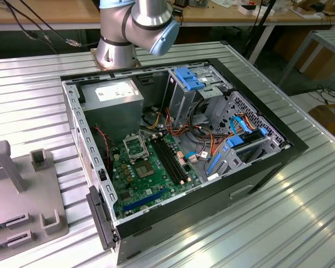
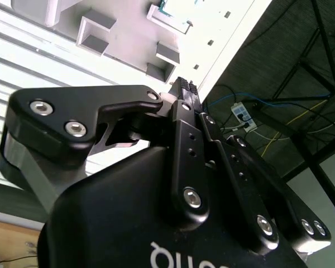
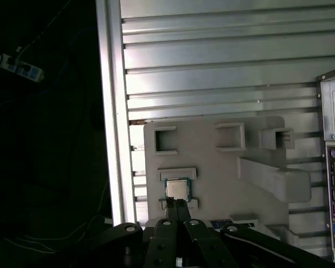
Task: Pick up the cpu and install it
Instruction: 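Pick up the cpu and move it towards the insertion slot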
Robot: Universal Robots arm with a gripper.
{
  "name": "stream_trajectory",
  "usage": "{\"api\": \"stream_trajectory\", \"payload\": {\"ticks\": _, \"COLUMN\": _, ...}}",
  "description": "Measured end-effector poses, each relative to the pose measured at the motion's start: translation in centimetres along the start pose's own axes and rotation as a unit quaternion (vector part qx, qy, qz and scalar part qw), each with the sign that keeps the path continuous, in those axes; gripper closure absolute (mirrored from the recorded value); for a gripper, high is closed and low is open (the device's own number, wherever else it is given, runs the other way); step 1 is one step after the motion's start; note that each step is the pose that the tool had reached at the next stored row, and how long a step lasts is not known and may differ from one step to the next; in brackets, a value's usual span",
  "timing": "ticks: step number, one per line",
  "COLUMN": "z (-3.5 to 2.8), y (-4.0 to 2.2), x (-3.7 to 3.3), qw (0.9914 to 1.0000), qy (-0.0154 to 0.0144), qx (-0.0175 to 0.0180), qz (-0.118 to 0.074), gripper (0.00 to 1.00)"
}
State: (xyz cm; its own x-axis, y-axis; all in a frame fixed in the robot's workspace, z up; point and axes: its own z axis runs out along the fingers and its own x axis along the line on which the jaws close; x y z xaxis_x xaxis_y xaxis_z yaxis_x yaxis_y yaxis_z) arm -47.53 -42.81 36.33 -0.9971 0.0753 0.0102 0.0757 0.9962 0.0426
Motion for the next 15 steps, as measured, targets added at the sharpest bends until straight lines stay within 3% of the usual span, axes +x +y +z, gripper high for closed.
{"api": "stream_trajectory", "payload": {"ticks": 6, "z": 0.03, "y": 0.00, "x": 0.01, "qw": 1.00000, "qy": 0.0000, "qx": 0.0000, "qz": 0.000, "gripper": 0.84}}
{"api": "stream_trajectory", "payload": {"ticks": 7, "z": 0.03, "y": 0.00, "x": 0.02, "qw": 1.00000, "qy": 0.0000, "qx": 0.0000, "qz": 0.000, "gripper": 0.76}}
{"api": "stream_trajectory", "payload": {"ticks": 11, "z": 0.06, "y": 0.00, "x": 0.03, "qw": 1.00000, "qy": 0.0000, "qx": 0.0000, "qz": 0.000, "gripper": 0.75}}
{"api": "stream_trajectory", "payload": {"ticks": 12, "z": 0.07, "y": -0.01, "x": 0.03, "qw": 1.00000, "qy": 0.0000, "qx": 0.0000, "qz": 0.000, "gripper": 0.69}}
{"api": "stream_trajectory", "payload": {"ticks": 15, "z": 0.09, "y": -0.01, "x": 0.04, "qw": 1.00000, "qy": 0.0000, "qx": 0.0000, "qz": 0.000, "gripper": 0.69}}
